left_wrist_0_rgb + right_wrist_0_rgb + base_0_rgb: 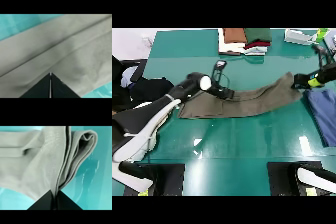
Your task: Fold the shirts.
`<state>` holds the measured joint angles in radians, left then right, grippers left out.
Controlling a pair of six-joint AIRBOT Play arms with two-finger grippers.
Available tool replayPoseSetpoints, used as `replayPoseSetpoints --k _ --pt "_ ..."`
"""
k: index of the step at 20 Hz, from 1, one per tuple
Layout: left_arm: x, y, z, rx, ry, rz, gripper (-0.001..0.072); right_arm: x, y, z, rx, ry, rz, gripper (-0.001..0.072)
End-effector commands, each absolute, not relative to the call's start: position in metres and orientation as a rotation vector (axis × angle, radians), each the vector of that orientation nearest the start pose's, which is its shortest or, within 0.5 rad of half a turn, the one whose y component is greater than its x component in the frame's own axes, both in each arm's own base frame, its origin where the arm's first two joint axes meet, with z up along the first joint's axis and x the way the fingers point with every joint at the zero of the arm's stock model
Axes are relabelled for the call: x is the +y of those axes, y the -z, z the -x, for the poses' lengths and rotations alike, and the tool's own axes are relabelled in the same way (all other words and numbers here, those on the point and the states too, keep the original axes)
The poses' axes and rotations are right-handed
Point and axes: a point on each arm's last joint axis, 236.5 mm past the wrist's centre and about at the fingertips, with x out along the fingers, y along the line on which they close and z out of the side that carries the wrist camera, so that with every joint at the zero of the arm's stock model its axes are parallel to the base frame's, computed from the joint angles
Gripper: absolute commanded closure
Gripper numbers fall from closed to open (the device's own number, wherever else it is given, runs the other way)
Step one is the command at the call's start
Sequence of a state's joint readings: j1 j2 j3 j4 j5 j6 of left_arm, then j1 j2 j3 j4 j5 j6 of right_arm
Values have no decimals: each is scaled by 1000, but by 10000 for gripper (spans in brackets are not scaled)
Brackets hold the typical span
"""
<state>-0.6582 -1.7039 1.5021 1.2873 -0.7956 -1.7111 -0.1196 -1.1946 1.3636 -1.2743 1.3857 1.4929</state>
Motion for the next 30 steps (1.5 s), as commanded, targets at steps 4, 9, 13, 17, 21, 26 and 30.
replayPoseSetpoints --k 4,9,13,17,21,26,30 --pt "-421 60 -388 1171 684 32 684 100 -217 -369 979 -341 -201 696" --pt "-422 64 -385 1184 693 33 684 154 -239 -374 953 -482 -194 696" --pt "-402 53 -396 1222 645 59 684 183 -240 -378 962 -536 -182 696" --pt "-331 -30 -450 1048 535 76 684 229 -232 -373 986 -643 -196 696" --pt "-203 -136 -481 844 335 -20 684 314 -221 -368 959 -804 -215 696" --pt "-88 -243 -455 663 156 -13 683 445 -155 -361 942 -968 -224 692" --pt "-62 -274 -429 619 106 -19 684 512 -120 -360 914 -1071 -152 434"
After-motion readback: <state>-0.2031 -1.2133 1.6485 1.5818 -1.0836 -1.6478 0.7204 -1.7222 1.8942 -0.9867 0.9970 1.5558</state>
